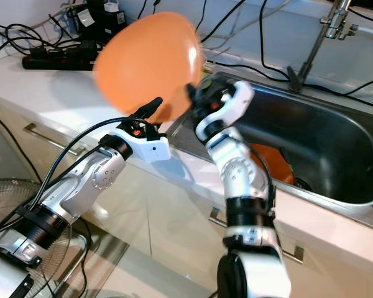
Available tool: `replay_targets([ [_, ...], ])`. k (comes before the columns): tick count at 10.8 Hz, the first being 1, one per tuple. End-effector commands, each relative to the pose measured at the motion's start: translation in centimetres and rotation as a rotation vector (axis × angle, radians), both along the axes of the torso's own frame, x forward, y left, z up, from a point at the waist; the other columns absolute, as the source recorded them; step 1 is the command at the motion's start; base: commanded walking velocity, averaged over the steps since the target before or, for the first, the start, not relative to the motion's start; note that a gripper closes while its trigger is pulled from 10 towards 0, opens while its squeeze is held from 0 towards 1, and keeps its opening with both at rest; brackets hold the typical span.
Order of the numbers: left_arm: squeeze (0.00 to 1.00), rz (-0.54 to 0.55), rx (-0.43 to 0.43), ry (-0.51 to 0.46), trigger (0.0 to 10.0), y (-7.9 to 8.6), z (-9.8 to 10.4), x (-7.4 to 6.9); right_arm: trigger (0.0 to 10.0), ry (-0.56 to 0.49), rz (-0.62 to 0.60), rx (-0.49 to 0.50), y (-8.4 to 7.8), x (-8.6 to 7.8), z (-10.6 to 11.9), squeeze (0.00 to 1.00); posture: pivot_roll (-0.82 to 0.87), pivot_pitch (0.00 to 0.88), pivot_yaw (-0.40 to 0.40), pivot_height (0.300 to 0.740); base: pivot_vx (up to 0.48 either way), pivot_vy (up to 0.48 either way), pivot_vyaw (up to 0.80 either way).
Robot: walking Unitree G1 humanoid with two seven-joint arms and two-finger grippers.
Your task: Kitchen organization
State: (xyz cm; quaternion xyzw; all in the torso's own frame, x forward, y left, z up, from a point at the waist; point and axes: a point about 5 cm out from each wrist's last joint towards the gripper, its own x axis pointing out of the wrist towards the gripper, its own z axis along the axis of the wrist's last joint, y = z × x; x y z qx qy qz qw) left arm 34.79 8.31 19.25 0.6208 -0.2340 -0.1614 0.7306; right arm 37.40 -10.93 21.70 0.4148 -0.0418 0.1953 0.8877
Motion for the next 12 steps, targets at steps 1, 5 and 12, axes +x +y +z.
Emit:
replay_targets([
  [1, 0.00, -0.009, -0.033, -0.065, 10.0, -0.1, 1.9, 0.1, 0.0, -0.035, -0.097, 0.049, -2.1, 0.4, 1.2, 0.00, 0.22, 0.025, -0.052, 0.725, 0.000, 0.000, 0.00],
  [5, 0.00, -0.009, -0.035, -0.066, 10.0, -0.1, 1.8, 0.1, 0.0, -0.026, -0.218, 0.155, -4.9, 1.0, 1.9, 0.00, 0.22, 0.025, -0.053, 0.725, 0.000, 0.000, 0.00],
  [12, 0.00, 0.045, -0.568, 0.139, 10.0, 2.5, 1.5, -0.2, 0.0, -0.130, -0.733, 0.111, -15.3, -0.5, 3.6, 0.00, 0.23, 0.033, -0.051, 0.725, 0.000, 0.000, 0.00],
])
